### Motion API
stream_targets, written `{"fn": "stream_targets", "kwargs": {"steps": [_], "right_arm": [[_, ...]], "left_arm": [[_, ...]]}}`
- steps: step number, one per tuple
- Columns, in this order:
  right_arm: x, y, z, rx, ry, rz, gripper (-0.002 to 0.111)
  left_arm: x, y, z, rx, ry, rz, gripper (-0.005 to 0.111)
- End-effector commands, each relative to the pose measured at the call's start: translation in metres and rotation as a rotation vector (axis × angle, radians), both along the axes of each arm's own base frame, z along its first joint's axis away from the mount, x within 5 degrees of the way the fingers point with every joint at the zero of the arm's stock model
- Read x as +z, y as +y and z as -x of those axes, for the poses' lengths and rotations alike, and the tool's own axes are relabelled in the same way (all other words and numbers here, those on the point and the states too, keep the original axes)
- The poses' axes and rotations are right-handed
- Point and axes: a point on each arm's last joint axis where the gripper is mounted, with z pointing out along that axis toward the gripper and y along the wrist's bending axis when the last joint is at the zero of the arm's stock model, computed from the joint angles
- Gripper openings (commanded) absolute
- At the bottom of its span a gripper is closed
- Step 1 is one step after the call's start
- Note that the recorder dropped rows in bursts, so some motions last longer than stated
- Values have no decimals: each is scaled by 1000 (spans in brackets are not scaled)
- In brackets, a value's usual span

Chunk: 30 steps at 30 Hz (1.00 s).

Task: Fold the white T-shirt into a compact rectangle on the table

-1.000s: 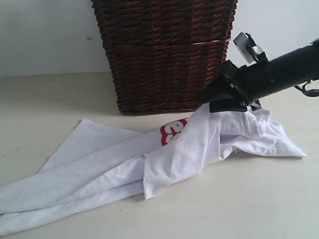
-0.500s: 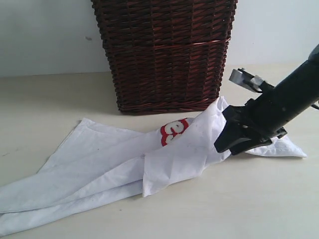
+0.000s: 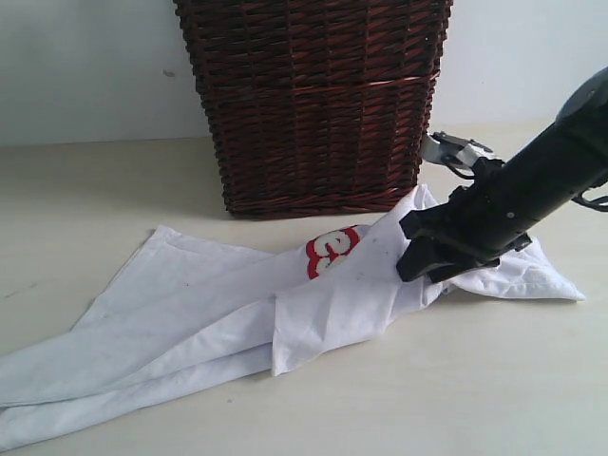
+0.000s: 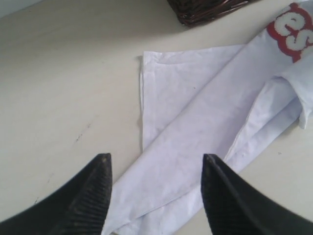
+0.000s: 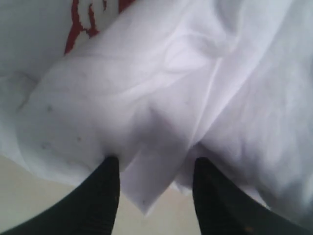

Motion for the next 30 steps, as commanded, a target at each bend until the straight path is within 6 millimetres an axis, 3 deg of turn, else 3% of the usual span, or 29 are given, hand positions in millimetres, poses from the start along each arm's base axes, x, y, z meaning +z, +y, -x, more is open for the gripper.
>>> {"fn": "stream_targets", "kwargs": {"steps": [1, 5, 11, 18, 25, 30], "right_arm": [[-15, 8, 2, 45, 64, -92, 46], [-22, 9, 3, 61, 88, -102, 37], [-14, 10, 7, 90, 102, -118, 1], [12, 13, 19, 136, 133, -175, 0], [60, 14, 42, 228, 139, -247, 0], [85, 5, 59, 218, 99, -121, 0]], "left_arm": [[4, 0, 1, -8, -15, 10, 54], [4, 0, 1, -8, -18, 11, 54], [4, 0, 1, -8, -19, 11, 54], [4, -1, 1, -10, -19, 17, 54], [4, -2, 1, -19, -12, 30, 54], [2, -3, 1, -20, -11, 34, 54]]}}
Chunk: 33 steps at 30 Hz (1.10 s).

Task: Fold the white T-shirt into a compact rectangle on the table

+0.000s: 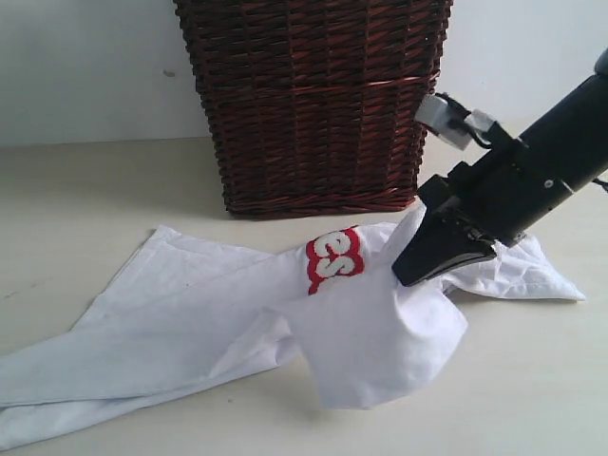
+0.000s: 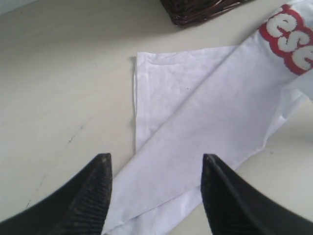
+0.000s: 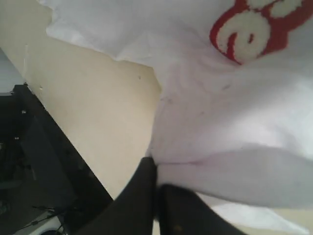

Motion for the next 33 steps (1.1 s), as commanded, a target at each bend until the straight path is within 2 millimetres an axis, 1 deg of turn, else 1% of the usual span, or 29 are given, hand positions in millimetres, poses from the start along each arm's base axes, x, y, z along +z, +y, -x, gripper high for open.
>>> {"fn": "stream_targets", "kwargs": {"steps": [1, 3, 6, 8, 11, 12, 13, 14, 15, 16, 17, 18, 19, 20, 22, 24, 25, 27, 29, 30, 31, 32, 33], "right_arm": [[22, -10, 20, -17, -16, 127, 0], [31, -15, 31, -49, -27, 165, 0], [44, -24, 53, -89, -52, 225, 0], [50, -30, 73, -127, -64, 261, 0], [55, -39, 103, -206, -64, 306, 0], [59, -42, 124, -241, -83, 295, 0], [59, -42, 135, -248, -92, 290, 0], [57, -41, 154, -260, -91, 274, 0], [56, -39, 164, -264, -88, 259, 0], [53, -34, 181, -257, -69, 222, 0], [51, -31, 189, -250, -51, 198, 0], [46, -26, 204, -215, -21, 158, 0], [42, -23, 210, -200, 2, 146, 0], [32, -22, 218, -170, 43, 155, 0], [15, -24, 225, -130, 76, 229, 0], [-2, -31, 225, -128, 119, 350, 0], [-8, -31, 225, -115, 147, 368, 0], [-15, -26, 224, -69, 195, 353, 0], [-17, -20, 223, -30, 236, 302, 0], [-21, -13, 222, 12, 273, 245, 0], [-28, -11, 224, 64, 299, 233, 0], [-32, -10, 227, 87, 325, 250, 0], [-38, -6, 231, 138, 361, 280, 0]], "left_arm": [[2, -1, 0, -2, -16, 21, 54], [2, -1, 0, -3, -20, 26, 54], [2, -2, 1, -3, -15, 38, 54], [2, -4, 1, -20, -10, 47, 54], [2, -6, 2, -56, -4, 56, 54], [2, -8, 3, -70, 1, 69, 54], [2, -8, 3, -73, 2, 71, 54], [2, -9, 4, -75, 4, 76, 54], [2, -9, 4, -75, 5, 78, 54], [2, -10, 4, -76, 11, 93, 54], [2, -10, 4, -84, 11, 94, 54], [2, -12, 5, -101, 13, 101, 54], [2, -12, 5, -104, 12, 104, 54], [2, -12, 5, -104, 10, 104, 54], [3, -12, 5, -104, 8, 107, 54], [3, -12, 4, -103, 4, 109, 54], [3, -13, 4, -105, -3, 110, 54], [5, -13, 3, -107, -27, 115, 54], [6, -14, -1, -109, -49, 118, 54], [5, -17, -7, -106, -64, 124, 54], [1, -19, -13, -104, -57, 121, 54], [-2, -21, -18, -103, -45, 116, 54], [-10, -25, -25, -100, -6, 105, 54]]}}
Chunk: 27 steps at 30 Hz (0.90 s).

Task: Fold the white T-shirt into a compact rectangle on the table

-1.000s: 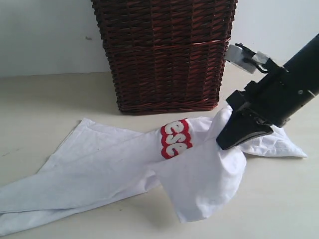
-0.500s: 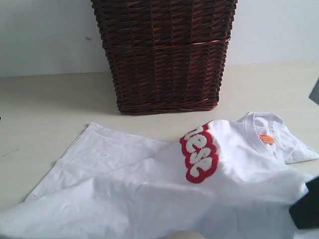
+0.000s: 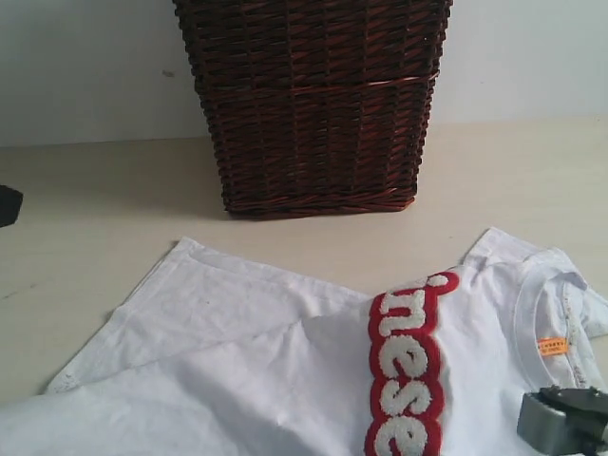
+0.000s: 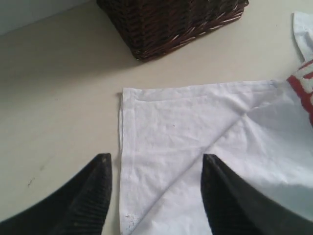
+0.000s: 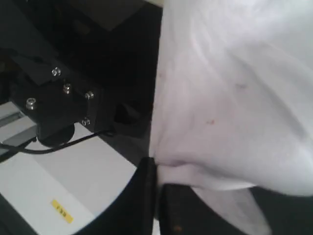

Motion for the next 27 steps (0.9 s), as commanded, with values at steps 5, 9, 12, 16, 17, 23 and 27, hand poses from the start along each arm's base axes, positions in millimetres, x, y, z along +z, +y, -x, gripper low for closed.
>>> {"fn": "stream_targets", "kwargs": {"steps": [5, 9, 12, 16, 17, 23, 27], "right_arm": [[-13, 27, -1, 238, 106, -9, 0], [-5, 34, -10, 301, 39, -61, 15], [-4, 35, -10, 337, 18, -101, 31], [-4, 35, -10, 346, 13, -110, 48], [-4, 35, -10, 346, 13, -110, 51], [10, 41, -23, 379, -72, -110, 54], [34, 53, -41, 388, -181, -151, 54]], "left_arm": [[-36, -21, -40, -12, 171, -32, 54], [-44, -29, -52, -44, 186, -34, 54], [-52, -38, -66, -62, 217, -13, 54], [-69, -56, -90, -129, 283, 1, 48], [-75, -60, -97, -145, 300, -7, 43], [-114, -77, -141, -205, 369, -102, 12], [-143, -87, -169, -218, 414, -158, 0]]}}
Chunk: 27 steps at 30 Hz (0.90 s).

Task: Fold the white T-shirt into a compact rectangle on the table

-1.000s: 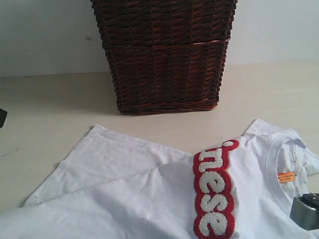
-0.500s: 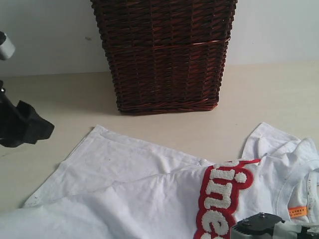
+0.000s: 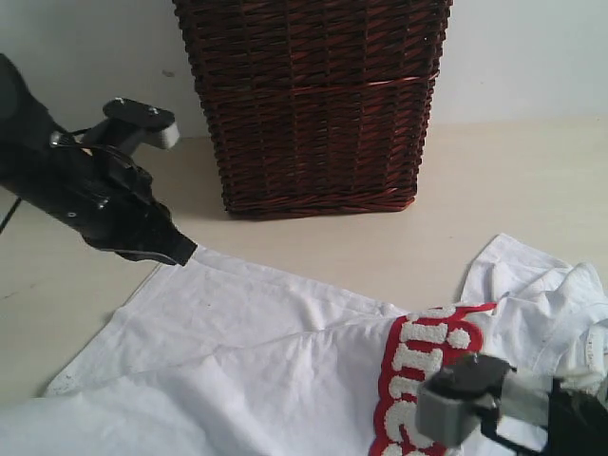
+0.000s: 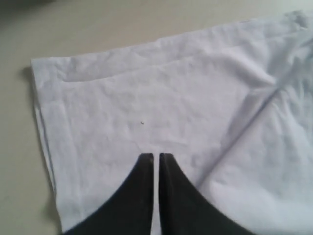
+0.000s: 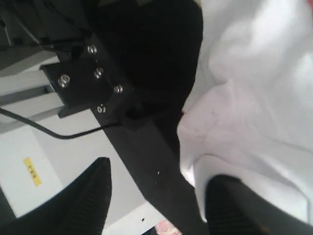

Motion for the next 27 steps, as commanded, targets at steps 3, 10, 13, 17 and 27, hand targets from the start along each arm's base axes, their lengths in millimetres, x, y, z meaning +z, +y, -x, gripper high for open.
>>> {"fn": "stream_targets", "kwargs": {"steps": [3, 10, 13, 17, 27], "right_arm": [[31, 15, -20, -21, -105, -62, 54], [17, 13, -2, 3, -86, 125, 54], [9, 17, 16, 56, -46, 158, 54], [9, 23, 31, 129, -38, 161, 54], [8, 22, 32, 163, -68, 179, 54]], "left_arm": [[-45, -16, -42, -27, 47, -64, 0], [-82, -10, -74, -24, 62, -160, 0], [-97, -1, -85, 9, 93, -201, 0], [-108, 22, -95, 72, 163, -342, 0], [-111, 77, -97, 250, 263, -558, 0]]}}
